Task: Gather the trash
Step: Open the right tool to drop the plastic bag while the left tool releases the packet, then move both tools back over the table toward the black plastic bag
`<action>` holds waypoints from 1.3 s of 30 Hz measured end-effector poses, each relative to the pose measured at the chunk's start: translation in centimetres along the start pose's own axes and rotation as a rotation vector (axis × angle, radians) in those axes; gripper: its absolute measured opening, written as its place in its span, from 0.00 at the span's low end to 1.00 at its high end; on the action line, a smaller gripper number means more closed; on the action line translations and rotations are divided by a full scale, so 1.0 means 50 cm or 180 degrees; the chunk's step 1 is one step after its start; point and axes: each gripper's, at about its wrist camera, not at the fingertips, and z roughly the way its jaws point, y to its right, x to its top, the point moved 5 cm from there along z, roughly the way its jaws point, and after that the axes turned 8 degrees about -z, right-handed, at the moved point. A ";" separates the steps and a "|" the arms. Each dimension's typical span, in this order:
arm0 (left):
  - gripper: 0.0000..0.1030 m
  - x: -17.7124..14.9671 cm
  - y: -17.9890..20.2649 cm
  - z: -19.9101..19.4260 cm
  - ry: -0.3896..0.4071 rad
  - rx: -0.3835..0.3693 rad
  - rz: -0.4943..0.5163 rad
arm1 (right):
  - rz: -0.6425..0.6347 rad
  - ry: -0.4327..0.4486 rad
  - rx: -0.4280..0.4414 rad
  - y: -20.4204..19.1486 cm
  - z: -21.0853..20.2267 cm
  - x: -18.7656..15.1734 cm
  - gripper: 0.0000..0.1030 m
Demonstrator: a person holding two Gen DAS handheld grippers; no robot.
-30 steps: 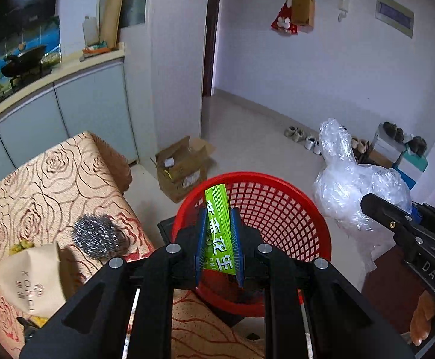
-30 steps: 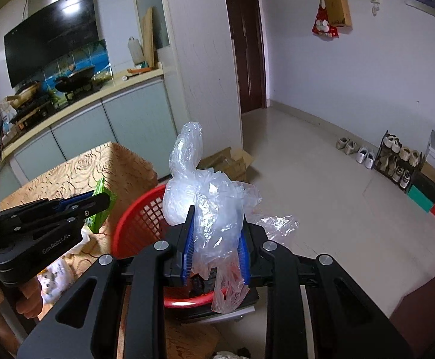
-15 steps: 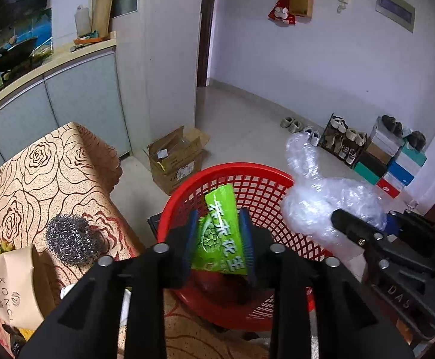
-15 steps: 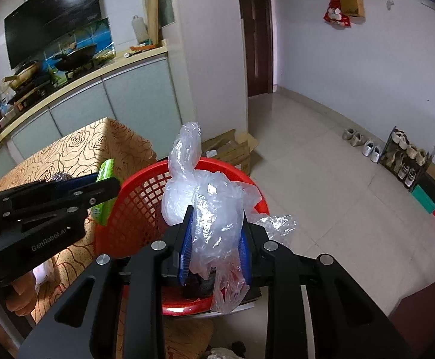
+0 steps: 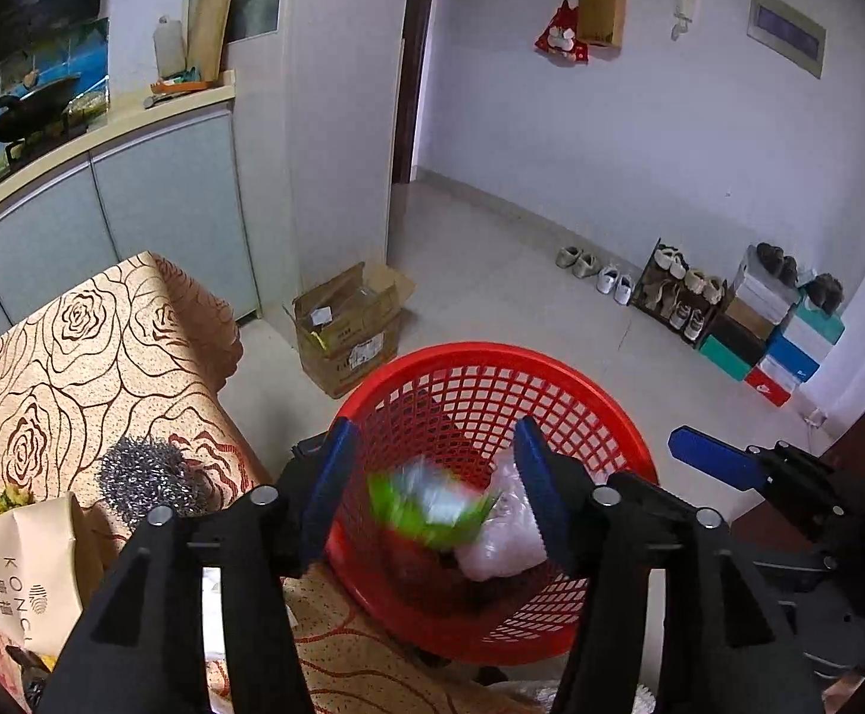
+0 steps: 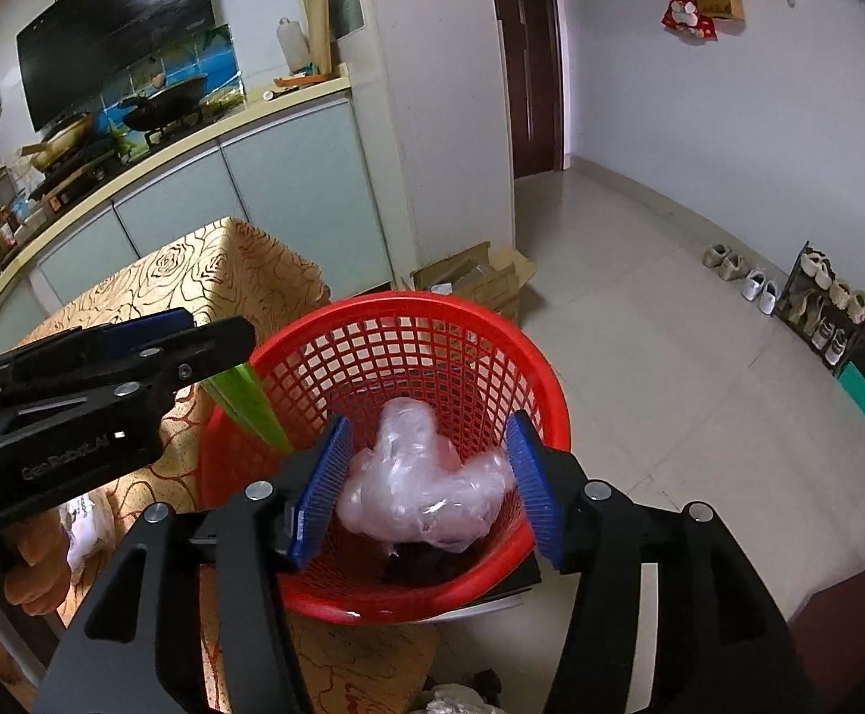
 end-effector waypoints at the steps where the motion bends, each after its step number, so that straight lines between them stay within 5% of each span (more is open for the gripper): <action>1: 0.58 0.002 0.000 -0.005 0.0024 0.0001 0.0003 | 0.0010 0.0012 -0.0012 0.002 -0.004 0.001 0.52; 16: 0.71 0.033 -0.002 -0.108 0.0361 -0.0042 -0.0015 | 0.0205 0.0288 -0.0153 0.029 -0.090 0.018 0.57; 39: 0.75 0.009 -0.107 -0.290 0.0822 0.0343 -0.0212 | 0.0040 0.0617 -0.0105 -0.060 -0.167 0.041 0.66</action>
